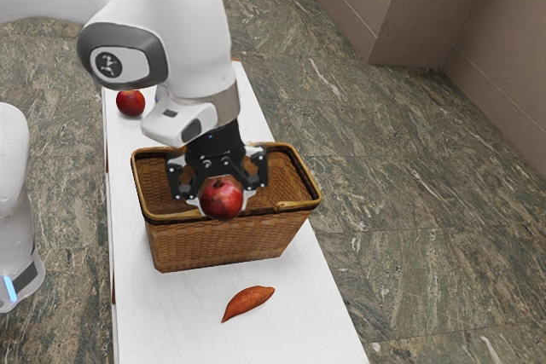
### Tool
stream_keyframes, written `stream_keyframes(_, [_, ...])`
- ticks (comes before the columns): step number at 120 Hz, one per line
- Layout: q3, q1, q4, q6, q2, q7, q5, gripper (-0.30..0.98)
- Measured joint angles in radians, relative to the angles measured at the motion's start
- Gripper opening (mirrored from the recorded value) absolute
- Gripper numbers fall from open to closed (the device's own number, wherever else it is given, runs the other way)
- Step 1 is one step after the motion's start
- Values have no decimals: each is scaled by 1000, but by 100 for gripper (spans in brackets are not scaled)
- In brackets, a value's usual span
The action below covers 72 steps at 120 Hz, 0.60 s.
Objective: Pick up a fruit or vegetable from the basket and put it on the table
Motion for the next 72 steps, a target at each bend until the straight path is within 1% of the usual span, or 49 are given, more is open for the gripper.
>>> stream_keyframes(14, [-48,1,33,-8,10,-5,-15,25])
stream_keyframes(33, [-60,1,39,-13,19,-10,-22,25])
stream_keyframes(39, [-68,1,40,-18,18,-11,-24,39])
stream_keyframes(49, [-71,0,40,-32,15,-15,-25,52])
stream_keyframes(59, [-72,-5,44,-45,13,-22,-26,60])
stream_keyframes(72, [-72,-7,48,-61,12,-30,-26,64])
